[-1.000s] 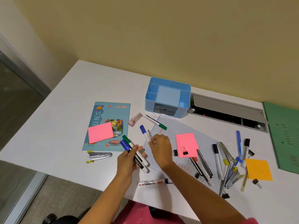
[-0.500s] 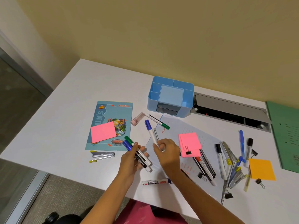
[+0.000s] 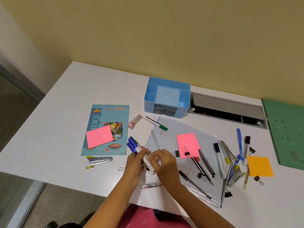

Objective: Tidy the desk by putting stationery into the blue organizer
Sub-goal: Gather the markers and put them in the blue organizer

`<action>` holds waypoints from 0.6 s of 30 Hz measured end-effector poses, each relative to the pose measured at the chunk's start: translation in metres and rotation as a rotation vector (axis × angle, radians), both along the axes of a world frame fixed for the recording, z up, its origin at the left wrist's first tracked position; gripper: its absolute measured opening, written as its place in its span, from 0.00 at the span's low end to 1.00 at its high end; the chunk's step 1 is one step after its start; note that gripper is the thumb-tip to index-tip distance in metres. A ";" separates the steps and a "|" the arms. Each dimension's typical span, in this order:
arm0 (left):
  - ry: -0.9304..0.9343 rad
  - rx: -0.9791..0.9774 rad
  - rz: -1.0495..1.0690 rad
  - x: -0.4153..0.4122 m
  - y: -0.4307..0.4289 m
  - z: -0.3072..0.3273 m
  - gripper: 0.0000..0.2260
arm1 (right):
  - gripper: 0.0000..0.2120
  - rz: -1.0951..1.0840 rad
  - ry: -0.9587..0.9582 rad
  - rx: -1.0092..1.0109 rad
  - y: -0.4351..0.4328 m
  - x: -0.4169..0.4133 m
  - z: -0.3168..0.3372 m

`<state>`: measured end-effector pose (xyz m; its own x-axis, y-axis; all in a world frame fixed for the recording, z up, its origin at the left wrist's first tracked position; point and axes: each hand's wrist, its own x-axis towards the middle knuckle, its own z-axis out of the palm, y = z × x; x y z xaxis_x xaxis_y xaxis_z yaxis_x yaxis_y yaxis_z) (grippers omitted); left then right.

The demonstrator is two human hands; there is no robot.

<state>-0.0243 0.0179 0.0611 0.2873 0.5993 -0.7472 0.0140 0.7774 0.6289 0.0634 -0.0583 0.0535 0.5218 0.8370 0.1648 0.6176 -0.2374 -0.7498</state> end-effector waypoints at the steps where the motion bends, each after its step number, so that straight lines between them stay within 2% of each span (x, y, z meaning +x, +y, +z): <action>1: 0.002 -0.001 0.005 0.000 0.000 -0.001 0.14 | 0.03 0.000 0.009 0.003 0.004 0.007 -0.001; 4: -0.012 -0.014 0.014 -0.002 0.001 -0.003 0.14 | 0.04 -0.060 0.038 -0.162 0.026 0.036 -0.010; 6: -0.019 -0.018 0.016 -0.002 0.000 -0.004 0.14 | 0.08 -0.101 -0.011 -0.250 0.044 0.055 -0.019; 11: -0.030 -0.035 0.039 0.000 -0.003 -0.006 0.14 | 0.19 -0.062 -0.279 -0.504 0.079 0.087 -0.041; 18: -0.024 -0.026 0.051 0.003 -0.001 -0.003 0.12 | 0.15 -0.084 -0.314 -0.555 0.097 0.102 -0.051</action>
